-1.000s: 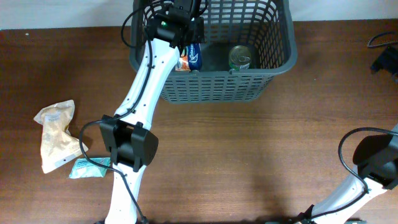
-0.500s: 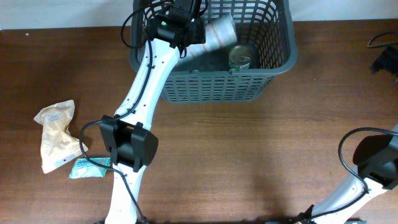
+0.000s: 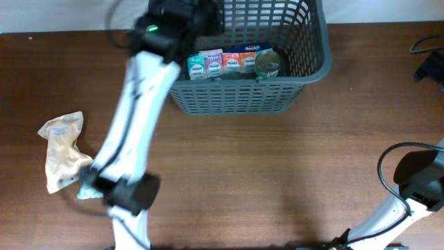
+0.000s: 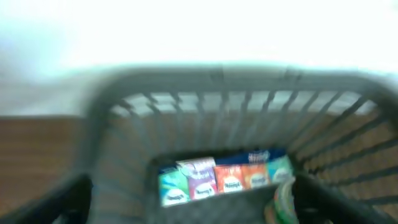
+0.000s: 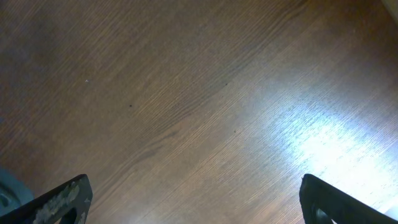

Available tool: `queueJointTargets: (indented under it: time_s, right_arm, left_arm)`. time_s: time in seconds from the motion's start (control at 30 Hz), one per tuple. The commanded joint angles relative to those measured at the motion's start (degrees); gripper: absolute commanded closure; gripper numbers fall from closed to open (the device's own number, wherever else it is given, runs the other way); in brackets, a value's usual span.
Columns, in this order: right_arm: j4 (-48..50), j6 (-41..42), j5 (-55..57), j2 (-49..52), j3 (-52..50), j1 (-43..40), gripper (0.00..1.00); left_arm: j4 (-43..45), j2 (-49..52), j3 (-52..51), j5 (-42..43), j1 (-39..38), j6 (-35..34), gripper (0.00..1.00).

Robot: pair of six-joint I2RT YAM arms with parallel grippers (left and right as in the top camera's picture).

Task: Pack container
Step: 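Move the left gripper back to the clear food bag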

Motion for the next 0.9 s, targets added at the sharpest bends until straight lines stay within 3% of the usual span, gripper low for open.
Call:
queueJointTargets:
  time_s: [0.0,0.23,0.6,0.77,0.87]
  right_arm:
    - [0.2,0.7,-0.1,-0.6,-0.3,-0.2,0.01]
    - [0.2,0.7,-0.2,-0.6,-0.3,-0.2,0.01]
    - [0.2,0.7,-0.2,-0.6,-0.3,-0.2,0.01]
    - [0.2,0.7,-0.2,-0.6,-0.3,-0.2,0.01]
    - [0.2,0.7,-0.1,-0.6,-0.3,-0.2,0.01]
  left_arm:
    - [-2.6,-11.0,0.9,-9.4,2.7,1.7,0.00]
    - [-15.1,-18.2,0.9,-11.8,12.7,-2.6,0.00]
    - [-35.0,-18.6,-3.8,-11.8,28.5,-5.3,0.00]
    - [-34.7,-18.6,-13.4,-5.3,37.5,-5.8,0.00]
    - [-29.4,-18.5,-23.1,3.6,42.9,1.4,0.00]
